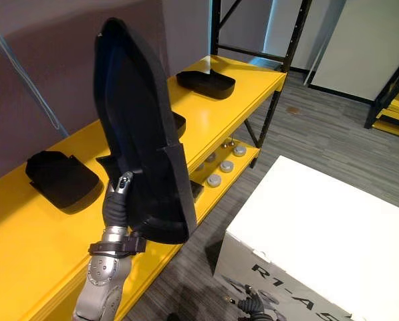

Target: Walk over and take plastic housings, then place them on the shelf

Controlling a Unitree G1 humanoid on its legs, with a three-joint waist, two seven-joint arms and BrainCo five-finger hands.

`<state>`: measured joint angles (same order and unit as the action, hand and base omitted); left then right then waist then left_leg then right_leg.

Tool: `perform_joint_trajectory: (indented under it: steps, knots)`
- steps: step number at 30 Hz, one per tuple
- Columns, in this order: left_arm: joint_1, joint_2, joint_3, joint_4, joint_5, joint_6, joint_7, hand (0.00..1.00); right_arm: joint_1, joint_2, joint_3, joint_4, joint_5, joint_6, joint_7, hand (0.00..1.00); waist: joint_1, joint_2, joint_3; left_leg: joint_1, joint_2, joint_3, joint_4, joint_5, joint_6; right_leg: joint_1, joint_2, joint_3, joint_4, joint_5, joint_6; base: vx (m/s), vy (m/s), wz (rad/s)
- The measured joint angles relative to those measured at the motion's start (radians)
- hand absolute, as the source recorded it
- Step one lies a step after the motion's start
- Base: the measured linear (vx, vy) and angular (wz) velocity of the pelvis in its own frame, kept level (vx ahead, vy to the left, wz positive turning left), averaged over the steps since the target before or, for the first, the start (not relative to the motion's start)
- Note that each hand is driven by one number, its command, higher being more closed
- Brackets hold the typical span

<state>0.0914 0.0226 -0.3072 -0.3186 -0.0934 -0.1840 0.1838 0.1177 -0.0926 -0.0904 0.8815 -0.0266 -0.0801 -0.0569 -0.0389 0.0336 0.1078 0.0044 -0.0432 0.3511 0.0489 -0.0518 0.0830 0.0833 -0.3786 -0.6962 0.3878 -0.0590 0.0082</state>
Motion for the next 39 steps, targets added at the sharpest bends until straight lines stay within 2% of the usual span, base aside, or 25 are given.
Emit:
perform_joint_trajectory:
  steps: [1,2,3,4,7,9,10,11,12,13,14,15,17,19,25,28,29,31,32,33,35,36,37,38,39]
  knots:
    - [0.0,0.004,-0.003,0.012,0.0,-0.001,0.0,1.0,0.006,0.002,-0.007,-0.004,0.0,-0.001,0.0,0.0,-0.007,0.001,0.0,0.007,0.002,-0.028,-0.001,-0.001,0.007,-0.038,0.011,0.113,0.053,-0.024,-0.011,0.08,0.16,0.87]
    - [-0.001,0.01,0.0,0.034,0.0,-0.001,0.002,1.0,0.008,0.003,-0.007,-0.01,-0.001,-0.001,0.001,0.0,-0.015,0.002,0.0,0.01,0.011,-0.073,0.002,-0.002,0.009,-0.059,0.073,0.256,0.056,-0.094,0.014,0.07,0.055,1.08]
    - [-0.001,0.012,0.006,0.05,0.0,-0.001,0.006,1.0,0.008,0.004,-0.007,-0.011,0.0,-0.002,0.001,0.0,-0.018,0.002,0.002,0.009,0.015,-0.116,0.005,-0.003,0.01,-0.091,0.134,0.372,0.055,-0.141,0.015,0.05,-0.025,1.04]
    - [-0.001,0.012,0.011,0.059,0.0,-0.001,0.008,1.0,0.008,0.003,-0.007,-0.013,0.001,-0.002,0.001,0.0,-0.019,-0.001,0.002,0.008,0.015,-0.139,0.007,-0.006,0.014,-0.109,0.161,0.42,0.052,-0.153,0.024,0.04,-0.07,1.05]
    - [0.0,0.015,0.022,0.086,0.0,-0.001,0.015,1.0,0.026,0.003,-0.006,-0.064,0.004,-0.005,0.001,0.0,-0.026,-0.003,0.011,0.005,0.007,-0.264,0.029,-0.012,0.007,-0.207,0.281,0.65,0.056,-0.159,0.039,0.04,-0.115,1.24]
    - [0.001,0.018,0.007,0.085,0.0,-0.001,0.021,1.0,0.06,0.01,-0.004,-0.096,0.004,-0.006,0.0,0.0,-0.025,-0.035,0.003,-0.004,-0.028,-0.339,0.054,-0.027,-0.005,-0.222,0.279,0.72,0.009,-0.162,0.052,0.09,-0.225,1.56]
    - [0.003,0.019,0.006,0.074,0.0,-0.001,0.022,1.0,0.087,0.022,0.013,-0.106,0.004,-0.005,0.002,0.0,-0.003,-0.082,-0.003,-0.004,-0.06,-0.352,0.081,-0.051,-0.009,-0.216,0.232,0.705,-0.039,-0.144,0.056,0.18,-0.282,1.38]
    - [0.012,0.005,0.006,0.071,-0.001,0.0,0.026,1.0,0.098,0.026,0.018,-0.125,0.012,-0.002,0.014,0.0,-0.003,-0.084,-0.002,-0.032,-0.045,-0.356,0.166,-0.099,-0.023,-0.188,0.217,0.646,-0.031,-0.116,0.082,0.15,-0.203,1.31]
    - [0.019,-0.003,0.006,0.062,0.0,0.0,0.027,1.0,0.103,0.022,0.022,-0.134,0.012,-0.002,0.014,0.0,-0.004,-0.072,-0.011,-0.051,-0.019,-0.344,0.208,-0.116,-0.045,-0.181,0.226,0.614,-0.044,-0.12,0.075,0.18,-0.205,1.11]
    - [0.028,-0.017,0.003,0.043,-0.002,0.0,0.027,1.0,0.105,0.021,0.026,-0.144,0.011,-0.002,0.013,0.0,0.012,-0.056,-0.021,-0.075,0.014,-0.339,0.258,-0.137,-0.06,-0.156,0.244,0.578,-0.062,-0.122,0.07,0.19,-0.146,0.65]
    - [0.029,-0.022,-0.004,0.025,-0.002,-0.001,0.027,1.0,0.106,0.027,0.036,-0.154,0.011,-0.002,0.012,0.0,0.029,-0.053,-0.026,-0.075,0.031,-0.343,0.267,-0.145,-0.069,-0.13,0.261,0.562,-0.086,-0.12,0.066,0.22,-0.174,0.46]
    - [0.029,-0.024,-0.004,0.019,-0.002,-0.002,0.027,1.0,0.107,0.031,0.039,-0.16,0.011,-0.002,0.012,0.0,0.03,-0.049,-0.03,-0.074,0.037,-0.345,0.265,-0.146,-0.071,-0.116,0.266,0.55,-0.1,-0.118,0.064,0.18,-0.12,0.31]
    - [0.033,-0.024,-0.005,0.003,-0.003,-0.004,0.026,1.0,0.109,0.051,0.055,-0.161,0.011,-0.002,0.01,0.0,0.034,-0.06,-0.043,-0.066,0.043,-0.359,0.245,-0.149,-0.078,-0.082,0.277,0.525,-0.145,-0.114,0.058,0.14,-0.088,0.28]
    - [0.035,-0.024,-0.006,0.003,-0.003,-0.004,0.025,1.0,0.109,0.066,0.062,-0.16,0.011,-0.002,0.011,0.0,0.041,-0.058,-0.052,-0.059,0.042,-0.365,0.234,-0.149,-0.079,-0.067,0.28,0.521,-0.169,-0.109,0.051,0.12,-0.019,0.11]
    - [0.063,-0.011,-0.015,0.004,-0.004,-0.002,0.02,1.0,0.114,0.071,0.094,-0.109,0.008,-0.002,0.01,0.0,0.055,-0.095,-0.073,-0.051,0.025,-0.426,0.222,-0.143,-0.08,-0.015,0.277,0.48,-0.204,-0.098,0.04,0.09,0.03,0.38]
    - [0.067,0.001,-0.013,0.004,-0.005,-0.002,0.021,1.0,0.108,0.071,0.098,-0.093,0.008,-0.003,0.005,0.0,0.057,-0.111,-0.07,-0.069,0.012,-0.429,0.221,-0.112,-0.115,0.001,0.257,0.418,-0.205,-0.091,0.032,0.01,0.024,0.72]
    - [0.065,0.001,-0.013,0.004,-0.005,-0.002,0.022,1.0,0.088,0.068,0.1,-0.065,0.008,-0.004,-0.001,0.0,0.055,-0.116,-0.066,-0.094,0.018,-0.388,0.229,-0.109,-0.116,-0.001,0.245,0.394,-0.207,-0.08,0.023,-0.04,0.041,0.69]
    - [0.046,0.001,-0.008,0.013,-0.006,-0.002,0.023,1.0,0.056,0.06,0.101,-0.022,0.008,-0.005,-0.004,0.0,0.049,-0.112,-0.059,-0.158,0.097,-0.229,0.315,-0.155,-0.082,-0.017,0.246,0.381,-0.205,-0.08,0.02,-0.04,0.02,0.58]
    - [0.03,0.002,0.001,0.026,-0.007,-0.002,0.023,1.0,0.023,0.056,0.1,0.013,0.008,-0.004,-0.005,0.0,0.045,-0.11,-0.046,-0.193,0.182,-0.134,0.403,-0.175,-0.067,-0.02,0.236,0.381,-0.203,-0.081,0.019,0.01,0.033,0.37]
    - [0.028,0.004,0.012,0.043,-0.014,-0.002,0.026,1.0,0.005,0.046,0.1,0.024,0.004,-0.004,-0.006,0.0,0.026,-0.12,-0.036,-0.21,0.254,-0.096,0.456,-0.178,-0.069,-0.016,0.207,0.379,-0.197,-0.081,0.019,0.04,0.087,0.31]
    - [0.028,0.003,0.016,0.07,-0.034,-0.002,0.031,1.0,0.002,0.027,0.093,0.024,0.002,-0.002,-0.012,0.0,0.002,-0.117,-0.038,-0.209,0.324,-0.11,0.459,-0.17,-0.08,-0.008,0.17,0.378,-0.187,-0.082,0.022,0.04,0.214,0.19]
    - [0.027,0.0,0.014,0.076,-0.041,-0.002,0.032,1.0,0.003,0.011,0.09,0.024,0.001,-0.002,-0.016,0.0,-0.007,-0.104,-0.045,-0.205,0.357,-0.135,0.43,-0.138,-0.109,-0.003,0.151,0.377,-0.186,-0.082,0.034,0.07,0.436,0.16]
    - [0.015,-0.012,0.003,0.076,-0.042,-0.002,0.033,1.0,0.014,-0.01,0.078,0.025,-0.001,-0.001,-0.021,0.0,-0.013,-0.079,-0.056,-0.192,0.382,-0.189,0.35,-0.025,-0.134,0.004,0.136,0.37,-0.187,-0.084,0.081,0.11,0.627,0.24]
    - [-0.01,-0.012,0.001,0.08,-0.043,-0.004,0.036,1.0,0.013,-0.016,0.058,0.04,-0.001,0.003,-0.024,0.0,-0.022,-0.071,-0.069,-0.178,0.345,-0.224,0.315,-0.083,-0.27,0.008,0.102,0.356,-0.196,-0.074,0.123,0.12,0.576,0.41]
    - [-0.032,-0.001,-0.001,0.086,-0.043,-0.004,0.039,1.0,0.01,-0.002,0.051,0.048,-0.002,0.003,-0.025,0.0,-0.031,-0.088,-0.07,-0.186,0.318,-0.226,0.302,-0.091,-0.272,0.009,0.077,0.345,-0.205,-0.056,0.135,0.08,0.567,0.49]
